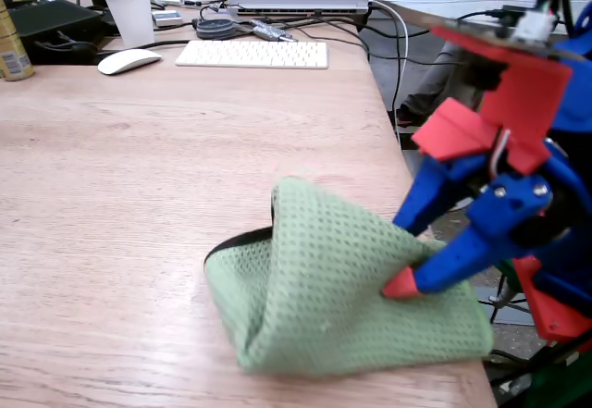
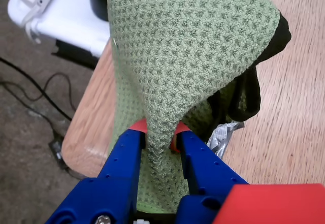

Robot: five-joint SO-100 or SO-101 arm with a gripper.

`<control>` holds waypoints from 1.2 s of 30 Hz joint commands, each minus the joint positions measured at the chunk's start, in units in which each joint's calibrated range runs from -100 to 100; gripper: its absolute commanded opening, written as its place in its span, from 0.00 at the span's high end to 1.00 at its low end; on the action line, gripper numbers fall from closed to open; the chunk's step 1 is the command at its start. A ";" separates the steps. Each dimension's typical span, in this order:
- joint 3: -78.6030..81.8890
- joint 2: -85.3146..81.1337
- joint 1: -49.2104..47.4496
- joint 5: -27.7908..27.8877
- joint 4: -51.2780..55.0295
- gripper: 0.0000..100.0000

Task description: Clean the table

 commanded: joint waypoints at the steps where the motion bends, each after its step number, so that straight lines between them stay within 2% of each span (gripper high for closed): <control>1: -0.15 0.30 -2.71 0.29 -0.55 1.00; 3: -0.25 0.30 -3.04 0.39 -0.55 0.99; 4: -0.25 0.30 -3.04 0.39 -0.47 0.95; 8: -0.15 0.30 -1.01 0.39 -0.47 0.67; 9: -0.72 0.30 -0.68 0.39 -0.39 0.62; 11: -0.91 -0.13 1.19 0.39 0.35 0.60; 13: -4.49 -0.99 5.58 0.34 5.44 0.60; 18: -30.54 -0.99 13.54 0.34 23.09 0.60; 22: -34.03 -1.07 23.35 -0.24 22.52 0.60; 24: -32.24 -2.36 28.43 -0.29 17.67 0.60; 26: -28.94 -4.76 32.49 0.10 11.27 0.67; 30: -19.31 -5.62 32.66 -0.34 5.03 0.99; 34: -13.36 -11.45 32.66 -0.44 4.78 1.00; 36: -8.46 -13.85 32.66 -2.83 4.78 1.00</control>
